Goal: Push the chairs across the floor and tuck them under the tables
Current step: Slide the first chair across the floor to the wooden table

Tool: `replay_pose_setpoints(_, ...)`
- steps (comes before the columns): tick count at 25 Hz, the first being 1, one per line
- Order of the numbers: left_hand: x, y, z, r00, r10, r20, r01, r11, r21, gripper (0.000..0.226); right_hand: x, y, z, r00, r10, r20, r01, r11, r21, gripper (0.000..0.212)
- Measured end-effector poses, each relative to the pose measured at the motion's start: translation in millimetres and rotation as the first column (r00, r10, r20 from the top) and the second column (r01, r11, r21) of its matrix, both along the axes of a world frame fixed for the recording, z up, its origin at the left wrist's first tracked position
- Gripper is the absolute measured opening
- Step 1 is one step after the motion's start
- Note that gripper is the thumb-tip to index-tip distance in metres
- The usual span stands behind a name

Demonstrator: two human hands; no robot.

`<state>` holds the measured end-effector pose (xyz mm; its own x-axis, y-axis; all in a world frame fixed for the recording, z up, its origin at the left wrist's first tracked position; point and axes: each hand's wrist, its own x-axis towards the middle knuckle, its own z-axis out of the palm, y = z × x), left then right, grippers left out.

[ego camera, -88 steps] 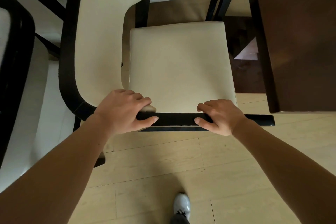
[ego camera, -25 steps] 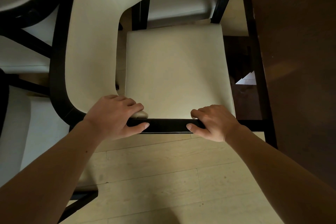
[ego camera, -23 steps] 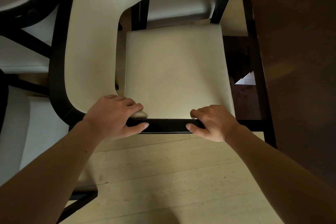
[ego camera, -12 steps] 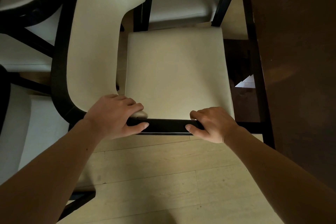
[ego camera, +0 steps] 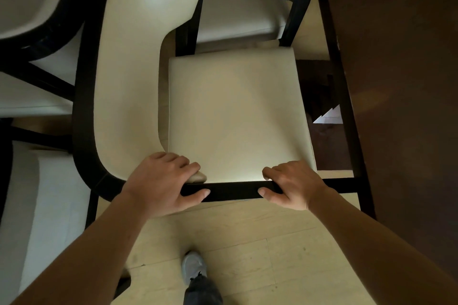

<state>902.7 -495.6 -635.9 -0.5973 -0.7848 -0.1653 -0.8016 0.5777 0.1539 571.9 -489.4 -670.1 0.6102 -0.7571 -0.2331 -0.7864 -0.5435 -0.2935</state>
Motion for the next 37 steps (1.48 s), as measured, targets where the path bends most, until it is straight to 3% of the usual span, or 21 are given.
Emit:
replay_pose_setpoints(26,-25.1,13.2,5.2,1.0,0.0,-0.009,-0.001,0.996,-0.087,0.065,-24.3,4.4,1.6,1.0,0.013,-0.016,-0.014,0.998,-0.06,0.051)
replay_pose_setpoints(37,-44.1,21.1,2.9,1.0,0.005,0.01,-0.004,0.996,-0.093,0.062,-41.7,5.9,-3.8,0.999,-0.001,-0.034,-0.002,0.996,-0.092,0.063)
